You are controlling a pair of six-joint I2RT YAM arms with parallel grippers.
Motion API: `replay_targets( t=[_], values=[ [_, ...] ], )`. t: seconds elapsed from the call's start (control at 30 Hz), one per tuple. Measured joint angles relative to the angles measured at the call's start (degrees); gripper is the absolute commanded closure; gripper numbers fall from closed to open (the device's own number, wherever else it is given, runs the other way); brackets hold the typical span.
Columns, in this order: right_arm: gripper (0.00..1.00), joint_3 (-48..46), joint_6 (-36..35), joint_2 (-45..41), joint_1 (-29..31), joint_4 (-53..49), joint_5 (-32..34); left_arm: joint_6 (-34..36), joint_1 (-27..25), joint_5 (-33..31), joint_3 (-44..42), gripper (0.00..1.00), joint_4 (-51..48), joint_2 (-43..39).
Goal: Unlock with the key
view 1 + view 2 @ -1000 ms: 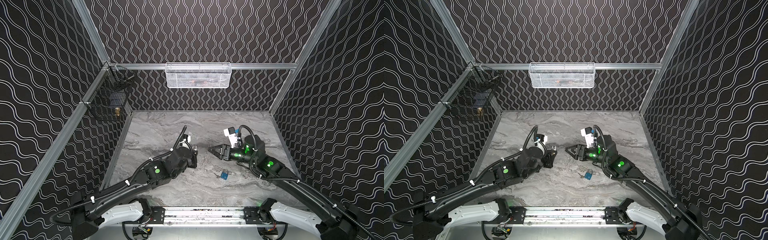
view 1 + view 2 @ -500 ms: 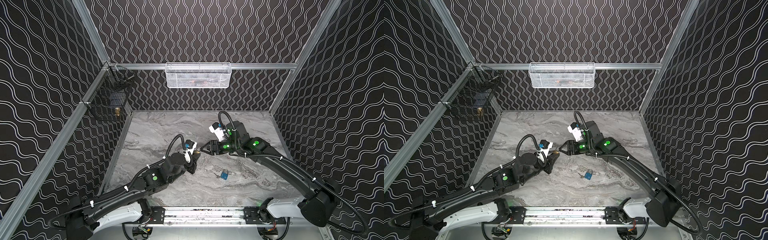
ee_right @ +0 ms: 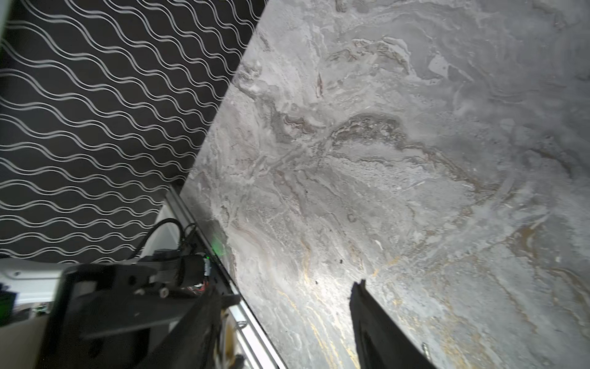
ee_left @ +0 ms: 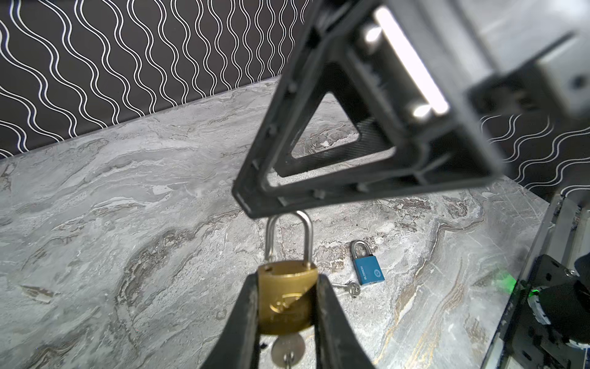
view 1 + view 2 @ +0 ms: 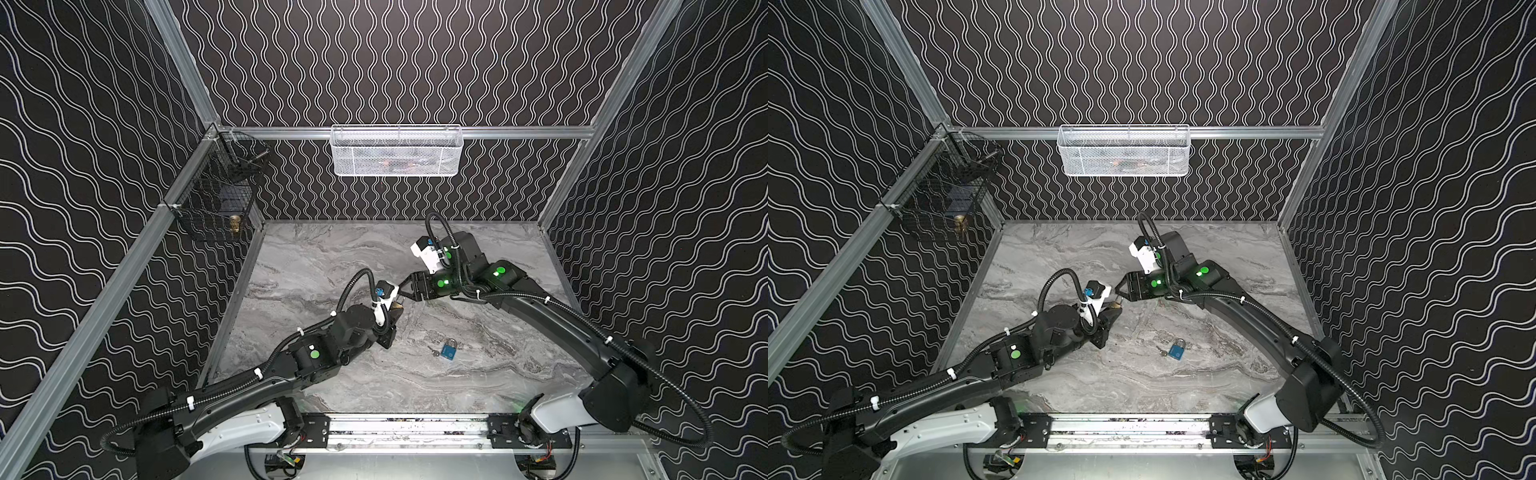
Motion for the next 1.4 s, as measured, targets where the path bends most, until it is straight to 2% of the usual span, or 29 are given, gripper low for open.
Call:
replay_targets(
  t=[0.3, 0.5, 0.6, 0.77, 1.0, 1.17, 1.4],
  values=[
    [0.36, 1.86, -4.66, 1.7, -0.11, -4.63, 1.97, 0.37, 0.0, -0.55, -0.59, 1.0, -0.39, -0.68],
    [0.36, -1.62, -5.51, 0.04, -1.03, -5.86, 0.98, 0.02, 0.0, -2.21, -1.03, 1.0, -1.22, 0.87],
    [0.34, -5.46, -4.48, -2.27, -3.56, -5.86, 2.19, -2.34, 0.0, -3.43, -0.94, 1.0, -3.78, 3.34],
    [0.33, -13.77, -1.68, -6.29, -4.68, -5.01, 6.23, -10.75, 0.09, -4.48, 0.28, 1.0, -11.47, 9.99],
    [0.33, -25.29, 3.43, -10.86, -5.95, -1.79, 10.12, -21.38, 0.48, -1.2, 0.48, 0.99, -17.68, 20.48],
    [0.33, -29.46, 5.31, -11.78, -6.21, 0.48, 10.36, -25.53, 2.58, 1.62, 0.76, 0.87, -18.58, 26.49],
    [0.33, -32.68, 8.09, -12.41, -6.21, 2.25, 10.64, -28.63, 3.1, 3.96, 2.54, 0.55, -18.78, 31.54]
  ],
)
